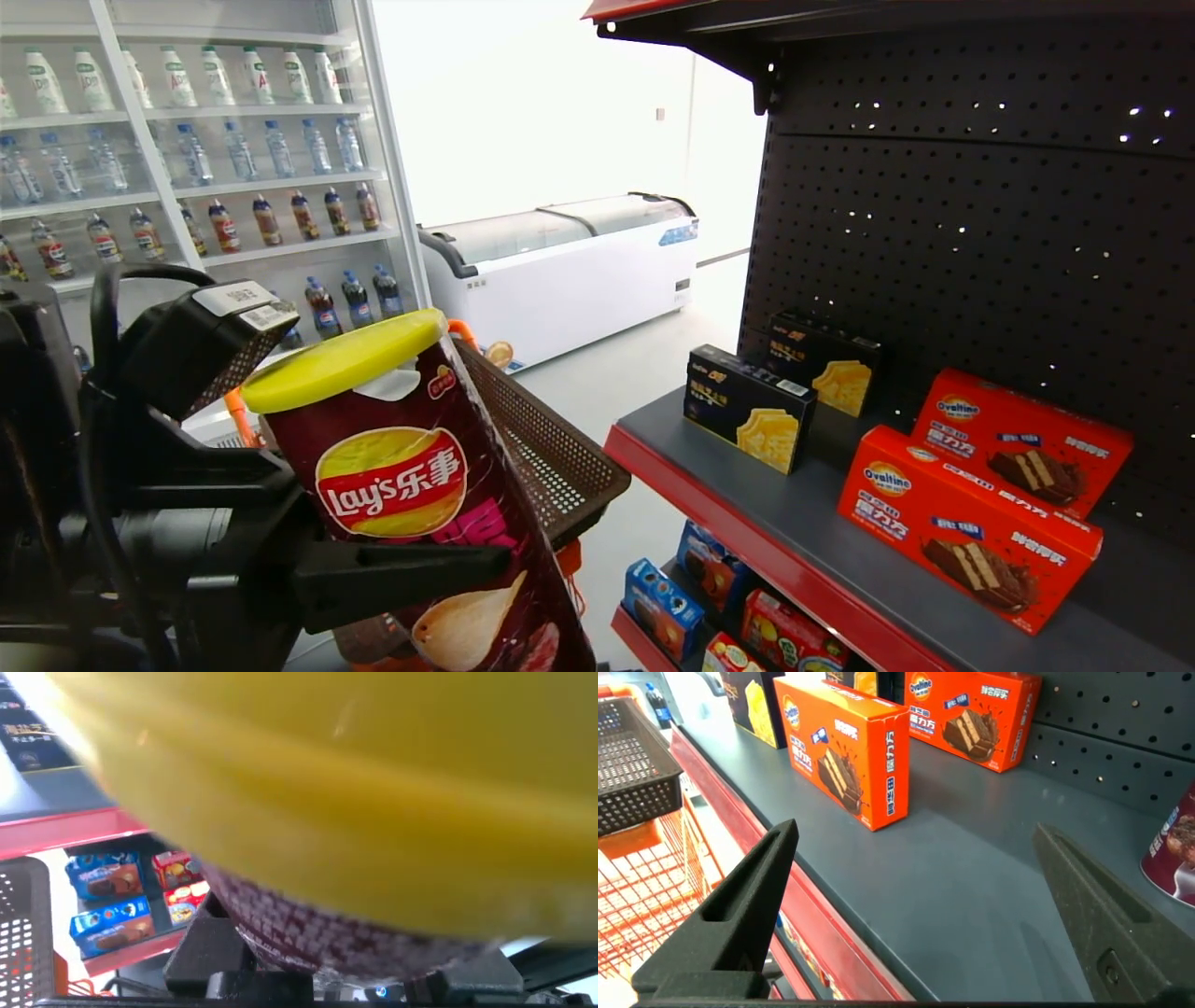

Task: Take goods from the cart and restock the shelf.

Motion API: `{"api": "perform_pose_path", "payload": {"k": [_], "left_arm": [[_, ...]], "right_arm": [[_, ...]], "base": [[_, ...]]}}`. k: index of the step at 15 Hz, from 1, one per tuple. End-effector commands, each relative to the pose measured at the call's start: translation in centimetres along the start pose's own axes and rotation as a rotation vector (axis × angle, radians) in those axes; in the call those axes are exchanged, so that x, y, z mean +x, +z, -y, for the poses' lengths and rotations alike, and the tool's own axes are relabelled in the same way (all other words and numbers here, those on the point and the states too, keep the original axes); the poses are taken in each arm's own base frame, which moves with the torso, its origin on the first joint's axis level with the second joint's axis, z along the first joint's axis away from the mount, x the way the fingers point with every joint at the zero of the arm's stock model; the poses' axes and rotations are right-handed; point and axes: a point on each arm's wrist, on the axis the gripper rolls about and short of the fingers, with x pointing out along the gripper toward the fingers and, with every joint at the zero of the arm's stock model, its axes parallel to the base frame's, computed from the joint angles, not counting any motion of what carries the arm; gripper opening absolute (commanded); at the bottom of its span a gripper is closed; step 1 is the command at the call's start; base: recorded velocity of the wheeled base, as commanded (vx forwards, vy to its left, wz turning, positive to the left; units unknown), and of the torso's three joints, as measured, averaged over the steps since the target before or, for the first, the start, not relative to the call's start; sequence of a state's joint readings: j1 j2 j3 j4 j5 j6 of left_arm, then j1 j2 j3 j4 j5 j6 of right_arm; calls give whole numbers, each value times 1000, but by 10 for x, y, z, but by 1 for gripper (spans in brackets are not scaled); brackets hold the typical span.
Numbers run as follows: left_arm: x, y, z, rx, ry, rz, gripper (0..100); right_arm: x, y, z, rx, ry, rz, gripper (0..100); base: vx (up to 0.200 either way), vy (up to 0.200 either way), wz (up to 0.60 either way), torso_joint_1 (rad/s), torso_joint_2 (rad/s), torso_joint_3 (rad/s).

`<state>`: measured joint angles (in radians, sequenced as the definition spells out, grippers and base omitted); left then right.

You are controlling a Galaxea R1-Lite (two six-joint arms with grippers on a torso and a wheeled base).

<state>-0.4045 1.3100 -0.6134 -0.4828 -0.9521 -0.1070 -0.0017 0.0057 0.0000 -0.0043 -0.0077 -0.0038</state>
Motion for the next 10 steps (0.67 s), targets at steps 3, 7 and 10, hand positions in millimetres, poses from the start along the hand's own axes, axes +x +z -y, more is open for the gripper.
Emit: {"api": "perform_pose_path", "payload": {"k": [3, 7, 10], "left_arm": [[1, 0, 0, -1, -1, -1, 0], [2, 0, -2, -2, -1, -3, 0], [2, -1, -2, -3, -1, -4, 0]], "right_arm": [[0, 0, 0, -1, 0, 0, 100], [0, 0, 0, -1, 0, 0, 100], [0, 0, 0, -1, 0, 0, 100]], "base": [[0, 0, -600, -2, 1, 4], [0, 0, -600, 2, 5, 6], [0, 0, -600, 4, 2, -1]]}}
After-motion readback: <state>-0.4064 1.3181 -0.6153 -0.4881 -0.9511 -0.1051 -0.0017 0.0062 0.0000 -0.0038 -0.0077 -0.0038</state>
